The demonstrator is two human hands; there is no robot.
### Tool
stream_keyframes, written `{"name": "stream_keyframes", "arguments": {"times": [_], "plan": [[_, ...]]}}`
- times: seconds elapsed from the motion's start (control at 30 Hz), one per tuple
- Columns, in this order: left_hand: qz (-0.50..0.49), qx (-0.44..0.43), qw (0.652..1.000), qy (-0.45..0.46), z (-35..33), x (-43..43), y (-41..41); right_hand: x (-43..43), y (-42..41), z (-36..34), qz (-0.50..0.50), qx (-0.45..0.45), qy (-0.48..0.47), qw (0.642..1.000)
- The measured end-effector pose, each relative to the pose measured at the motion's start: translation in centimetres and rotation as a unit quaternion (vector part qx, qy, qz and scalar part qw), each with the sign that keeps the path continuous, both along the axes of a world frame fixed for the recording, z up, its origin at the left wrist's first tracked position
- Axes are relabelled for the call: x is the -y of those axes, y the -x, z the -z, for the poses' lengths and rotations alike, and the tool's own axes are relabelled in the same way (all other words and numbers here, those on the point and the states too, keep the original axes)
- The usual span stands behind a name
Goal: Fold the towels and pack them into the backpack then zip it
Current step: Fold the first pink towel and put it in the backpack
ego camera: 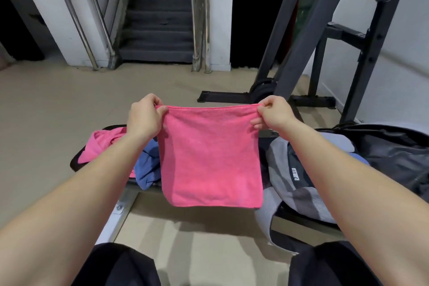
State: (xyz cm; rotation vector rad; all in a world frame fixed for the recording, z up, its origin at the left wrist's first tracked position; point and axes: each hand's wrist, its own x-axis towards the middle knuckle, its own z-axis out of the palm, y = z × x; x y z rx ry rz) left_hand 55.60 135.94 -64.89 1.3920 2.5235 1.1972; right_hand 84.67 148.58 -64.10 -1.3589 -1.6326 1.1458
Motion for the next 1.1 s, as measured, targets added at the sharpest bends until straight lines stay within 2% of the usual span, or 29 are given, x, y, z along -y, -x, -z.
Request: {"name": "stream_keyframes", "arguments": {"times": [0.1,0.2,0.3,0.43,0.53,0.6,0.73,0.9,1.1], "plan": [[0.016,0.036,0.999,-0.022,0.5,-0.8,0.2,-0.5,0.5,0.4,-0.002,-0.025,-0.003,1.000],[0.013,0.003,0.999,-0.049,-0.1,-1.4,0.7,-1.0,0.8,-0.1,0.001,-0.049,-0.020,0.999],[0.010,-0.004,0.996,-0.087,-2.0,-1.7,0.6,-1.4,0.9,-1.9,0.016,-0.039,-0.086,0.995],[0.014,-0.018,0.990,-0.136,-5.1,-0.9,-0.3,-0.6,0.9,-4.9,0.033,-0.079,-0.128,0.988],[0.018,-0.030,0.990,-0.135,-6.2,0.3,-0.7,0.4,0.2,-6.0,0.032,-0.082,-0.140,0.986],[0.016,-0.038,0.992,-0.123,-6.4,1.2,-0.9,1.3,-0.4,-6.2,0.027,-0.066,-0.141,0.987],[-0.002,-0.060,0.993,-0.105,-7.5,2.9,-1.5,2.4,-1.6,-6.9,0.055,0.023,-0.194,0.979],[-0.023,-0.095,0.991,-0.094,-8.6,3.6,-1.8,2.9,-1.7,-8.0,0.056,0.040,-0.222,0.973],[-0.030,-0.085,0.994,-0.061,-5.0,1.3,-0.9,0.4,-0.7,-4.7,0.055,0.120,-0.206,0.970]]}}
